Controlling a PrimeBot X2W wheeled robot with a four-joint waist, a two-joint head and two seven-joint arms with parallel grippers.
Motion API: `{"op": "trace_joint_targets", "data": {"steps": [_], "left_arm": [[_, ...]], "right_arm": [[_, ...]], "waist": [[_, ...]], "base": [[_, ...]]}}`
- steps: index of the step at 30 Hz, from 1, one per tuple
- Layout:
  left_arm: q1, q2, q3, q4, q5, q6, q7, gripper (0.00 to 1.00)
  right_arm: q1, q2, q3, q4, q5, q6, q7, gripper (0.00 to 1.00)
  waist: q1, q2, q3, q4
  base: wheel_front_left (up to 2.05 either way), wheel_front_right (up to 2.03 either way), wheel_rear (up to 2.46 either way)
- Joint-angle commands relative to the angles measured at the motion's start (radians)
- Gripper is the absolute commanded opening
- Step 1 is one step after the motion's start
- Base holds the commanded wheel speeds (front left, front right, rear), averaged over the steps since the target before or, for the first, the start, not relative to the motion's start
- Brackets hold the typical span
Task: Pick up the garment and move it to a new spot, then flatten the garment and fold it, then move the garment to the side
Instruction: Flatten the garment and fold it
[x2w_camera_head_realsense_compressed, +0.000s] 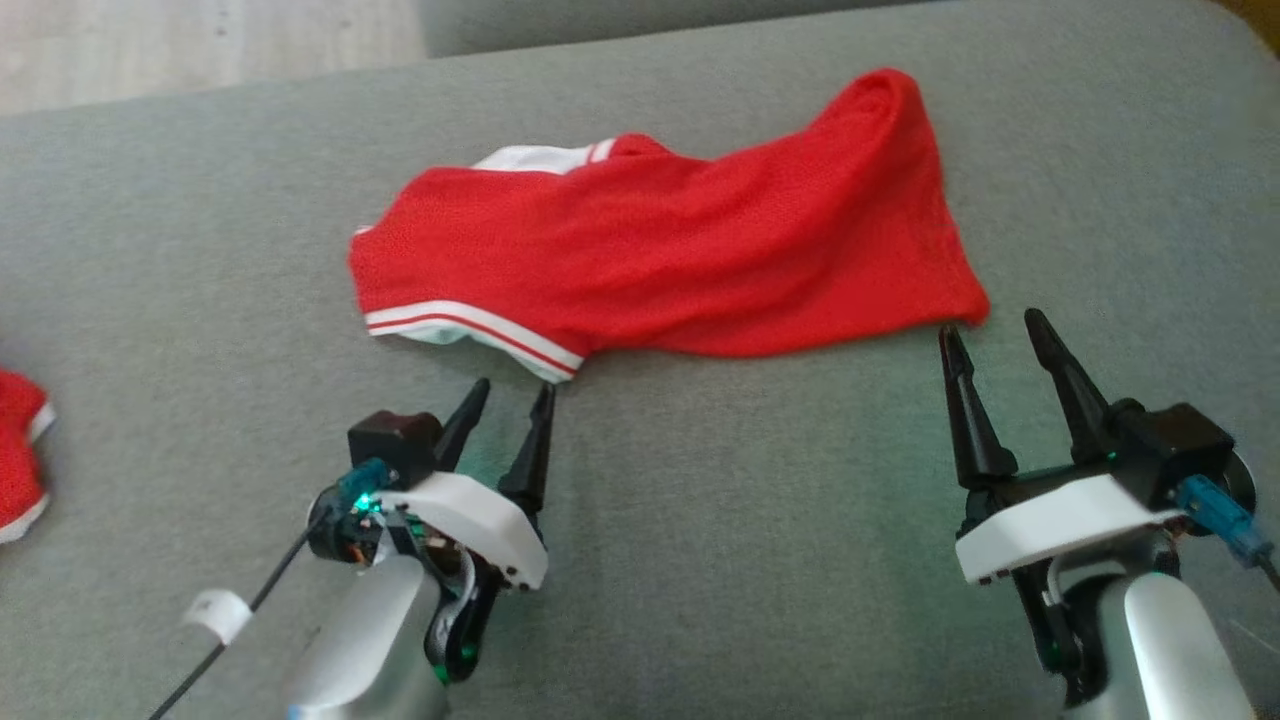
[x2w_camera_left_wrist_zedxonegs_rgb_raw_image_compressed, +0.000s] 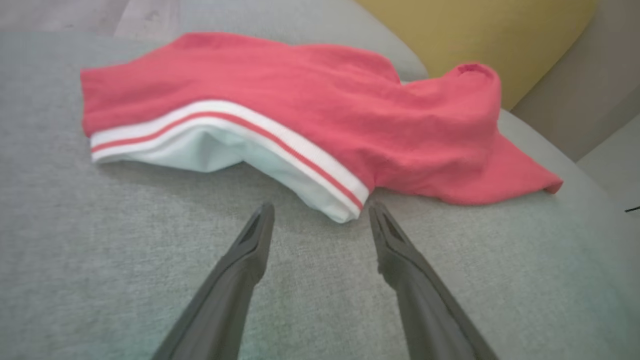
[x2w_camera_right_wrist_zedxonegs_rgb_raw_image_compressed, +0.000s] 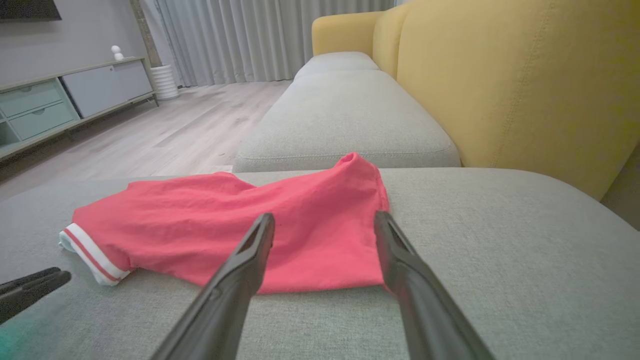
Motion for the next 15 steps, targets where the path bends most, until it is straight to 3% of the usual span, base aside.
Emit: {"op": "trace_joint_targets", "data": {"steps": [1, 10, 11, 12, 15], "left_arm": [[-0.044, 0.001, 0.035, -0.004, -0.010, 0.000, -0.001, 1.00], [-0.158, -0.019, 0.052, 0.139, -0.067, -0.014, -0.012, 1.00], [-0.167, -0.020, 0.051, 0.151, -0.069, -0.015, -0.013, 0.31], [-0.174, -0.021, 0.049, 0.161, -0.071, -0.016, -0.014, 0.00], [-0.181, -0.023, 0.046, 0.172, -0.076, -0.015, -0.032, 0.00]], "right_arm": [[-0.034, -0.004, 0.026, -0.035, 0.010, 0.008, -0.009, 1.00], [-0.051, -0.004, 0.036, -0.021, 0.028, 0.008, -0.024, 1.00], [-0.052, -0.004, 0.037, -0.020, 0.028, 0.008, -0.025, 1.00], [-0.054, -0.004, 0.038, -0.020, 0.028, 0.008, -0.025, 1.00], [-0.054, -0.004, 0.034, -0.021, 0.026, 0.008, -0.025, 1.00]], "waist": [[-0.0002, -0.0001, 0.026, -0.034], [-0.0002, -0.0001, 0.050, -0.074], [-0.0002, -0.0001, 0.048, -0.074], [-0.0002, -0.0001, 0.046, -0.073], [-0.0002, -0.0001, 0.035, -0.056]], "base": [[0.00, 0.00, 0.00], [0.00, 0.00, 0.00], [0.00, 0.00, 0.00], [0.00, 0.00, 0.00], [0.00, 0.00, 0.00]]}}
